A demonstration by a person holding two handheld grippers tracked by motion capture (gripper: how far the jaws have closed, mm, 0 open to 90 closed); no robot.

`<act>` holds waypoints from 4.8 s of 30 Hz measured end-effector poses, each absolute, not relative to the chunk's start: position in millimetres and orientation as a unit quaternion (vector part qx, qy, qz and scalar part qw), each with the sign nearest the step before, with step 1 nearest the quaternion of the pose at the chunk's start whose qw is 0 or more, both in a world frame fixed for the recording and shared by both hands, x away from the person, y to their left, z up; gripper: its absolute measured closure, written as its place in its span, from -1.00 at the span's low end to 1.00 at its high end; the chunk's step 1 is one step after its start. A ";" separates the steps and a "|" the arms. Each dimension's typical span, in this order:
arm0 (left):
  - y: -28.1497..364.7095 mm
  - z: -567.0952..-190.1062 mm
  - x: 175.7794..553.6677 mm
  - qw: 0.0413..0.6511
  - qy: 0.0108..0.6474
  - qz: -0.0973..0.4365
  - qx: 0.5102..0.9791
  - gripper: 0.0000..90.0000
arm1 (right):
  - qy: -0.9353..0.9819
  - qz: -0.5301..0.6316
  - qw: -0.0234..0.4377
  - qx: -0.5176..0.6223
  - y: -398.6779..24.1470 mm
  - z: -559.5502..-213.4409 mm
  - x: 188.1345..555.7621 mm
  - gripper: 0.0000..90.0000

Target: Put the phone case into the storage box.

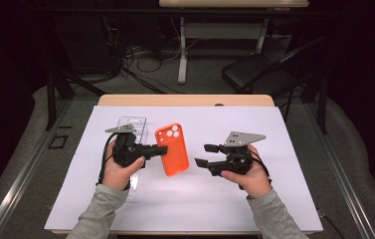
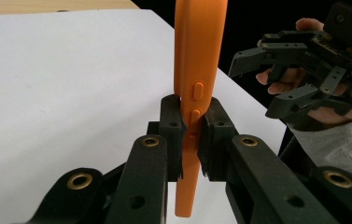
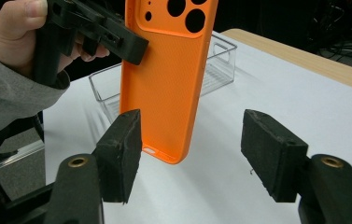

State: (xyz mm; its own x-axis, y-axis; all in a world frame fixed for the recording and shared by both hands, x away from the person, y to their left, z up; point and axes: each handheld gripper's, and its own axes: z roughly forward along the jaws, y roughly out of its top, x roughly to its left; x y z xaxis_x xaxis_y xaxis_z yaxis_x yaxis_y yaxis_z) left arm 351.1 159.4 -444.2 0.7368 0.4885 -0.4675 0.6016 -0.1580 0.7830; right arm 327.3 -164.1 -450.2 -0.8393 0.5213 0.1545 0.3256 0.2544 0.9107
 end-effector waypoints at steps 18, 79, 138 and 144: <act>145.8 -446.5 346.9 0.537 0.315 -0.081 0.779 0.81 | 0.799 0.540 0.057 0.260 -166.4 -450.6 328.1 0.10; 120.5 -453.1 337.3 0.524 0.273 -0.102 0.800 0.81 | 0.803 0.534 0.002 0.264 -165.2 -458.7 331.9 0.48; 119.1 -454.7 337.3 0.524 0.268 -0.107 0.802 0.81 | 0.794 0.546 -0.040 0.264 -172.0 -463.4 337.1 0.81; 119.1 -454.8 337.6 0.524 0.268 -0.108 0.801 0.81 | 0.792 0.549 -0.042 0.266 -172.1 -463.7 337.2 0.81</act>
